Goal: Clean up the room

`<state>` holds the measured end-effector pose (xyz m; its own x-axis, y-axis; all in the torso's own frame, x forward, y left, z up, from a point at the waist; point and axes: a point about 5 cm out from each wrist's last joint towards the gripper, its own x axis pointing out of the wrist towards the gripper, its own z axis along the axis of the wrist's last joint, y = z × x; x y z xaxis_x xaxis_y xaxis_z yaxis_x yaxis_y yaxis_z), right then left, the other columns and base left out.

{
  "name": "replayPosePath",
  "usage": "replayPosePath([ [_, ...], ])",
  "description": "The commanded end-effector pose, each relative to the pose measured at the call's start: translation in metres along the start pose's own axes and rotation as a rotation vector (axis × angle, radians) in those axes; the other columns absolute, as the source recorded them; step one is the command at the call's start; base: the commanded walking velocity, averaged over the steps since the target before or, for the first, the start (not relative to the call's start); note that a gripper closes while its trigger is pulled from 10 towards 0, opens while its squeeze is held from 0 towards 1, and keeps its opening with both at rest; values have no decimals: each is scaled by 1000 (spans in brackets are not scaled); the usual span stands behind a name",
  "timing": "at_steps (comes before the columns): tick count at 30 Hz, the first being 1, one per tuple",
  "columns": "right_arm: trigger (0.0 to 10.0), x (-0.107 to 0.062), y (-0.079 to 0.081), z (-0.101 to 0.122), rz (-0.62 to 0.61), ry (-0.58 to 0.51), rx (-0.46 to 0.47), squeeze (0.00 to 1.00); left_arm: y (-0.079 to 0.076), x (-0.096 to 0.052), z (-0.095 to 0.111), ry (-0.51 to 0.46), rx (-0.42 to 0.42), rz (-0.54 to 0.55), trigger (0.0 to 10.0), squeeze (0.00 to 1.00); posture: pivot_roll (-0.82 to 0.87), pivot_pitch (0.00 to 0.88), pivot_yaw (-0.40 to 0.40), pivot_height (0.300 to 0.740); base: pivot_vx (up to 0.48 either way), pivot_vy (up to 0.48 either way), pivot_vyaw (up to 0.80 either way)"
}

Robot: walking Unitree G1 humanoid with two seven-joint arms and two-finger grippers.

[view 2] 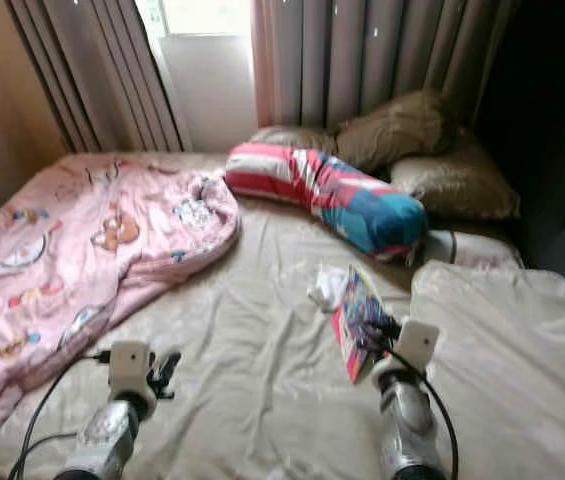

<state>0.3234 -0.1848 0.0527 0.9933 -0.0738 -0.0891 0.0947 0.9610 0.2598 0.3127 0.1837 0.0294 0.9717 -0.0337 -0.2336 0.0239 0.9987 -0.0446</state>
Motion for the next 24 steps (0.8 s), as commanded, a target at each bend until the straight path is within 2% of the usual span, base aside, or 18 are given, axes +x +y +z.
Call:
replayPosePath([
  [1, 10000, 1, -1, 4, -8, -23, -8, 0, 2, -2, -4, 26, 14, -1, 10000, 0, -100, 8, 46, 638, 0, 0, 0],
  [9, 10000, 3, -1, 4, -21, -14, 9, 0, 3, -2, -4, 25, 17, -2, 10000, 0, -95, 13, 49, 638, 0, 0, 0],
  [10, 10000, 5, -1, 6, -27, -17, 51, 0, 3, -2, -4, 24, 18, -2, 10000, 0, -94, 16, 51, 638, 0, 0, 0],
  [12, 10000, 5, 0, 7, -30, -21, 75, 0, 3, -2, -3, 24, 18, -1, 10000, 0, -94, 16, 51, 638, 0, 0, 0],
  [13, 10000, 7, -1, 8, -41, -27, 138, 0, 3, -2, -3, 24, 18, 0, 10000, 0, -93, 19, 53, 638, 0, 0, 0],
  [15, 10000, 10, -1, 10, -53, -32, 207, 0, 4, -2, -4, 25, 18, 0, 10000, 0, -93, 20, 54, 638, 0, 0, 0],
  [24, 10000, 18, 2, 16, -29, -25, 415, 0, 5, -2, -3, 22, 23, -3, 10000, 0, -78, 34, 63, 638, 0, 0, 0],
])
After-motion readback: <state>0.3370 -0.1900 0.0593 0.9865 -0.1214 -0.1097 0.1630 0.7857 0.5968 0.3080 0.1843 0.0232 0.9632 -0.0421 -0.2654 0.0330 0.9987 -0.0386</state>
